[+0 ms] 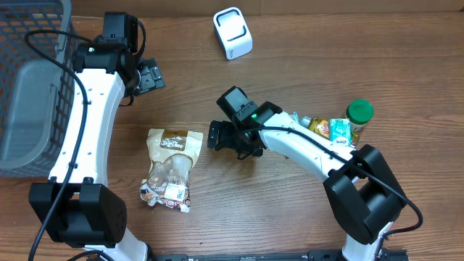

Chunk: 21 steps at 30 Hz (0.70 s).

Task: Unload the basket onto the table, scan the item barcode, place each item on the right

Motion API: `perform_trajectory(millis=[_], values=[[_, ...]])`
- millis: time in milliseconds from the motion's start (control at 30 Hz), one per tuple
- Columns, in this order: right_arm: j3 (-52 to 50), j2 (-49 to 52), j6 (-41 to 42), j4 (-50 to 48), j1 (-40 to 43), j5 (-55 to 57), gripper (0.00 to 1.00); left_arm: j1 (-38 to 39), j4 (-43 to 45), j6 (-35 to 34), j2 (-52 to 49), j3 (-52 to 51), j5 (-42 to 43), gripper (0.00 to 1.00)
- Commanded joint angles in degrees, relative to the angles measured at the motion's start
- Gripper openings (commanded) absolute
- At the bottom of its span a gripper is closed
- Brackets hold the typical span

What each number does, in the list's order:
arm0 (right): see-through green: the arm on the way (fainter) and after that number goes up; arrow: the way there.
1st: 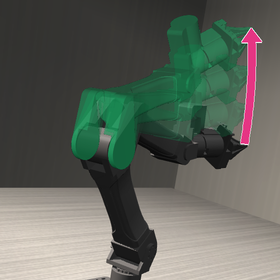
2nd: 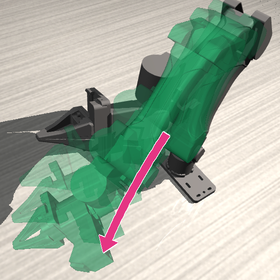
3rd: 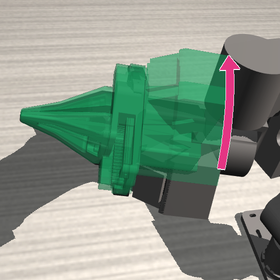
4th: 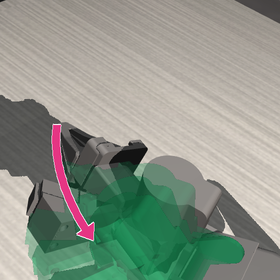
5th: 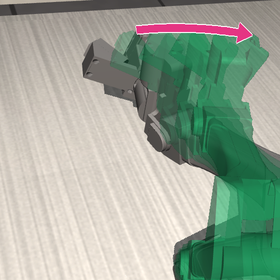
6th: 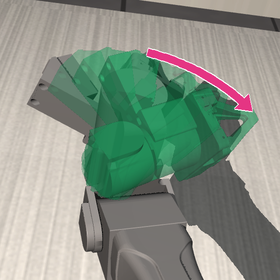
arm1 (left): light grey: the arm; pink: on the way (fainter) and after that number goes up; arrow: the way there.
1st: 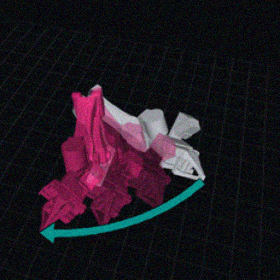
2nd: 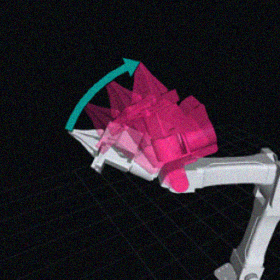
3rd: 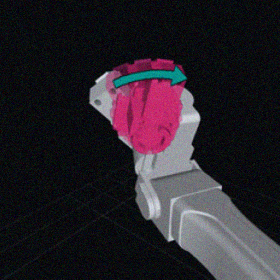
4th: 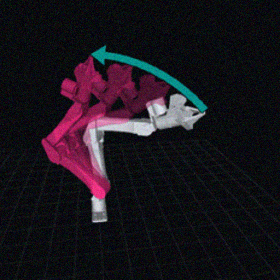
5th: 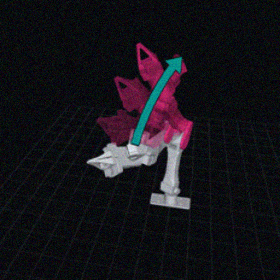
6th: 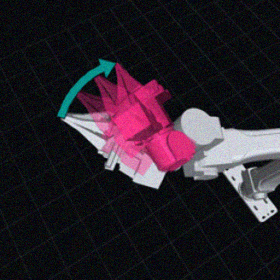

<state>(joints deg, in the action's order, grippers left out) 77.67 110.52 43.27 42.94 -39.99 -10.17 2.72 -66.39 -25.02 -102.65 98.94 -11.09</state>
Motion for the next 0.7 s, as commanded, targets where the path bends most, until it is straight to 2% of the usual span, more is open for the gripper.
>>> perform_trajectory(millis=[0,667], values=[[1.0,-1.7,-0.2,-0.3,0.2,0.0,1.00,0.0,0.0,0.8,0.7,0.5,0.2,0.99],[1.0,-1.7,-0.2,-3.7,0.2,-1.0,1.00,0.0,0.0,0.8,0.7,0.5,0.2,1.00]])
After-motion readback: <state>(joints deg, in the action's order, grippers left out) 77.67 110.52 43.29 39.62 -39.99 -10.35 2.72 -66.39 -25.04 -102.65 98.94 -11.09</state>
